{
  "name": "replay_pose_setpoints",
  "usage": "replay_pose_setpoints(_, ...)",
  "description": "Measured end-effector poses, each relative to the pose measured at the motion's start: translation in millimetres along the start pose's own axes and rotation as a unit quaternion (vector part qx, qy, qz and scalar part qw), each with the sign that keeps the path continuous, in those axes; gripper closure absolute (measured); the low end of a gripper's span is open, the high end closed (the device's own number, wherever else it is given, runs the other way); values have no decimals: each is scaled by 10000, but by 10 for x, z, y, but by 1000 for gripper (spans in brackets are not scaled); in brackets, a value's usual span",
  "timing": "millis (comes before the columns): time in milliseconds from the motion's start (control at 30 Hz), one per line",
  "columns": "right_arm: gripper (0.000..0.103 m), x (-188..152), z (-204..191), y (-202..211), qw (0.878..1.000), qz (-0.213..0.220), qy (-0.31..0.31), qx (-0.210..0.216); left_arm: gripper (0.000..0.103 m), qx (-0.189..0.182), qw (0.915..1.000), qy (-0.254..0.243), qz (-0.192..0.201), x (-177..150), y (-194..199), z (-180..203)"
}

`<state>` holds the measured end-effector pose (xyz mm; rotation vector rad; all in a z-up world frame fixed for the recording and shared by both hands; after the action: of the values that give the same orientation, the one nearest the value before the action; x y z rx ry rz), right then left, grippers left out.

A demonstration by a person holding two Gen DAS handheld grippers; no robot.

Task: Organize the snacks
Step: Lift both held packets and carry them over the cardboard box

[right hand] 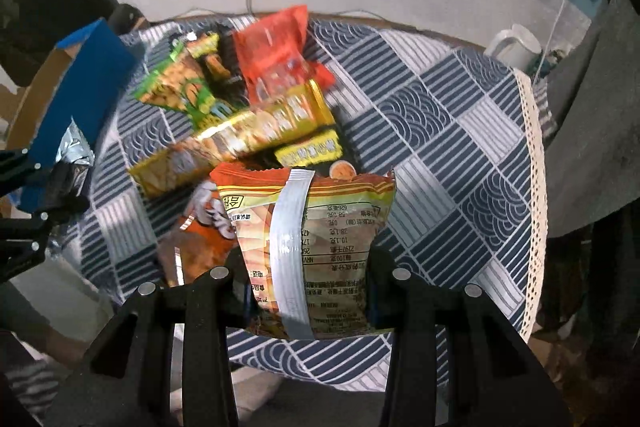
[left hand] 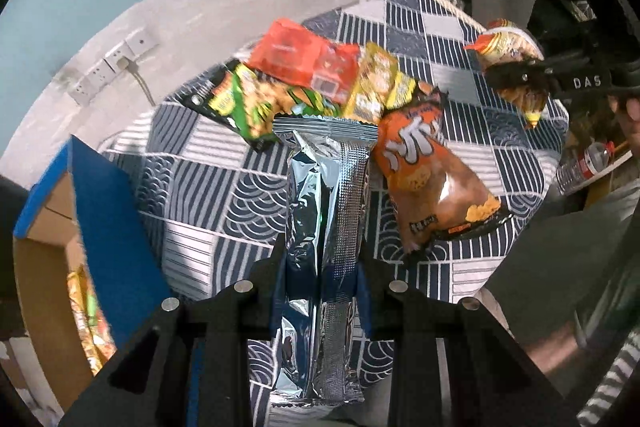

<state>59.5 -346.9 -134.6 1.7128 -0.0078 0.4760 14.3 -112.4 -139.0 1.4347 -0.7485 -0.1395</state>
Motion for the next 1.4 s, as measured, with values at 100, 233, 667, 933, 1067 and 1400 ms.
replay_pose_setpoints(100, 64, 50, -54, 102, 9999, 108, 39, 19, 74, 82, 9999, 13, 100, 38, 125, -50)
replay_pose_setpoints(233, 64, 132, -112, 209, 9996, 274, 69, 65, 74, 261, 9994, 40, 235, 64, 263, -144)
replay_pose_setpoints(667, 64, 455, -506, 533, 9965, 705, 344, 272, 74, 535, 9971, 404, 369, 27, 512, -496)
replay_pose_setpoints(933, 64, 655, -877, 651, 9937, 850, 588, 445, 74, 614, 9954, 564, 475, -21, 629, -699)
replay_pose_setpoints(1067, 64, 731, -1070, 657, 9926, 850, 717, 484, 74, 656, 9942, 664, 532, -58, 689, -810)
replay_pose_setpoints(1400, 64, 933, -1580, 632, 9896, 838, 993, 615, 74, 757, 9895, 1040, 653, -209, 851, -1172)
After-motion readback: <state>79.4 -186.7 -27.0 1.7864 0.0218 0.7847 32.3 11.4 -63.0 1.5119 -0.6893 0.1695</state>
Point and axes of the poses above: each gripper's, at about its wrist camera, not at the fingertips, and y roughly against the way its jaws point, z to its right, x to its top, the point moved 4 cm from there along -y, roughly the way its jaws point
